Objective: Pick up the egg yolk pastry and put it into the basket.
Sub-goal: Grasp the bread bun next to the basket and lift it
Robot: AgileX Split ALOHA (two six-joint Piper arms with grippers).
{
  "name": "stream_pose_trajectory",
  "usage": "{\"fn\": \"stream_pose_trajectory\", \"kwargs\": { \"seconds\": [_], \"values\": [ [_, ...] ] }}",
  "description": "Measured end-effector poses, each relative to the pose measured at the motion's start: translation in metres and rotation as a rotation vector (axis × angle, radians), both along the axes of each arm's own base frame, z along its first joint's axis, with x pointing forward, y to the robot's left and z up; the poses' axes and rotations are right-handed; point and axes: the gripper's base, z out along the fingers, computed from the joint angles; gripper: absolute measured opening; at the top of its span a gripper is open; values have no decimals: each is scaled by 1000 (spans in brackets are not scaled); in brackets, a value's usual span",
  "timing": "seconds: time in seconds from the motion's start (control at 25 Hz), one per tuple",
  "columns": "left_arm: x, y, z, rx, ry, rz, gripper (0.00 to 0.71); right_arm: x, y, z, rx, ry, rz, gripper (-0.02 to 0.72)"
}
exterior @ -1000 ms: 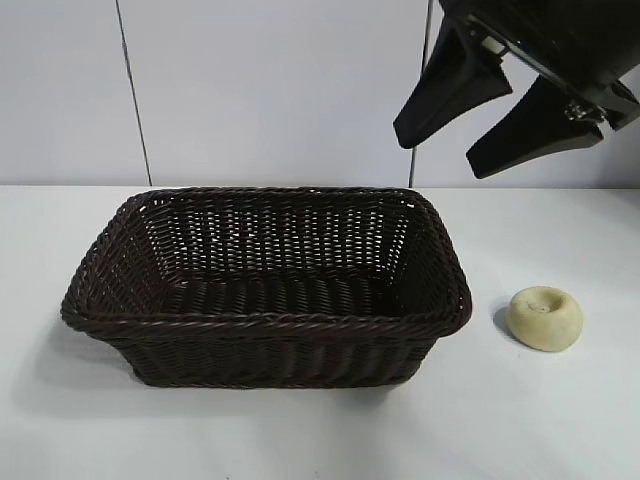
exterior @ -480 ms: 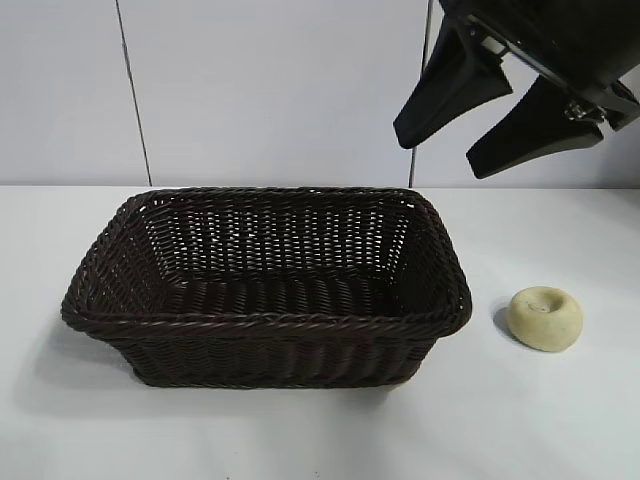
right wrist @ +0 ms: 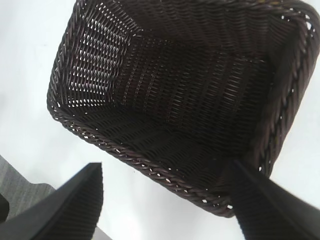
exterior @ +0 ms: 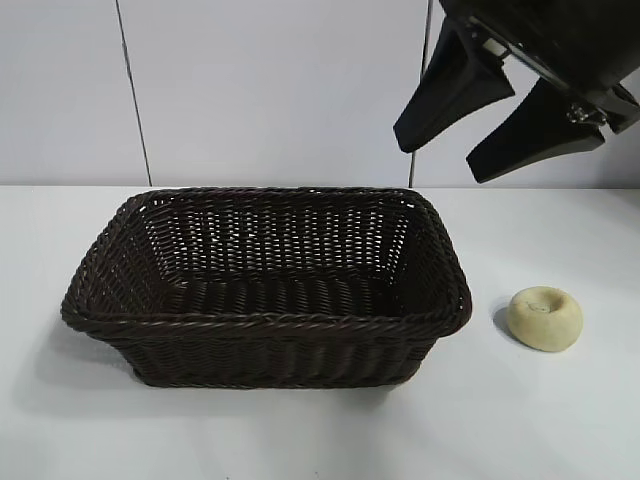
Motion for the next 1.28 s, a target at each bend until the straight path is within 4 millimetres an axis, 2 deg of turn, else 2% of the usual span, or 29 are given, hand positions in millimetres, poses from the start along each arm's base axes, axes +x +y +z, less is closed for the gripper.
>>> {"fn": "stream_pose_trajectory", "kwargs": {
  "seconds": [0.16,0.32,0.72,0.92,1.04,1.28],
  "values": [
    [-18,1,0,-4,-117,0,587,-1,-1,-1,-10,19,-15,516],
    [-23,1,0,-4,-141,0,587,0,-12,-5,-59,68,-72,516],
    [-23,1,0,-4,-141,0,587,13,-87,-2,-182,140,-312,516],
    [-23,1,0,-4,-141,0,587,16,-101,-3,-189,132,-361,516],
    [-23,1,0,-4,-140,0,587,23,-102,-14,-195,160,-366,516],
    [-23,1,0,-4,-140,0,587,46,-104,-55,-216,247,-373,516]
  ]
}}
